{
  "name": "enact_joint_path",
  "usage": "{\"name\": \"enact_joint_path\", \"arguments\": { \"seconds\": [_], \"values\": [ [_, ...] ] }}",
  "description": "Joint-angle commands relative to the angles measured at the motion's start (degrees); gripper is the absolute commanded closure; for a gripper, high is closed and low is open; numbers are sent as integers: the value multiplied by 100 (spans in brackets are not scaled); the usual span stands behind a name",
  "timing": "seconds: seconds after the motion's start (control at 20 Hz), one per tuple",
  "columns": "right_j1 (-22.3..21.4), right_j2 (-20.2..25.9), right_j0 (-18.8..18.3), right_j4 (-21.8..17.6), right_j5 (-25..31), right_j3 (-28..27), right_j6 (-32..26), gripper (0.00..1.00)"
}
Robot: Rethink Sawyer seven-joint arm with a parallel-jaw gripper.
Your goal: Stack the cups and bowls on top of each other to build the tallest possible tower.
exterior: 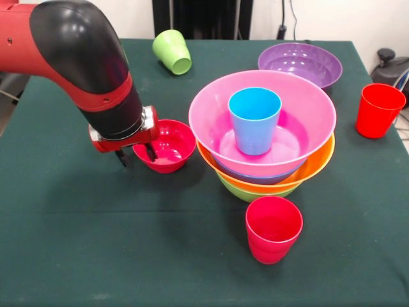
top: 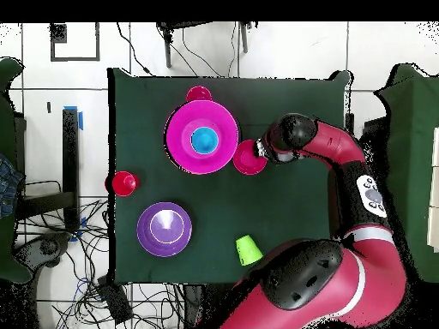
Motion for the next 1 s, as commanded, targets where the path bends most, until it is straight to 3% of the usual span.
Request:
{"name": "enact_joint_path", "arguments": {
  "seconds": [0.05,0.15,0.65,1.0],
  "values": [
    [138,-84,198,-394,-414,-36,94,100],
    [114,70,150,-534,-395,7,-500,100],
    [40,43,57,-491,-397,14,-446,100],
    [-750,177,-279,-32,63,610,-365,100]
  ]
}}
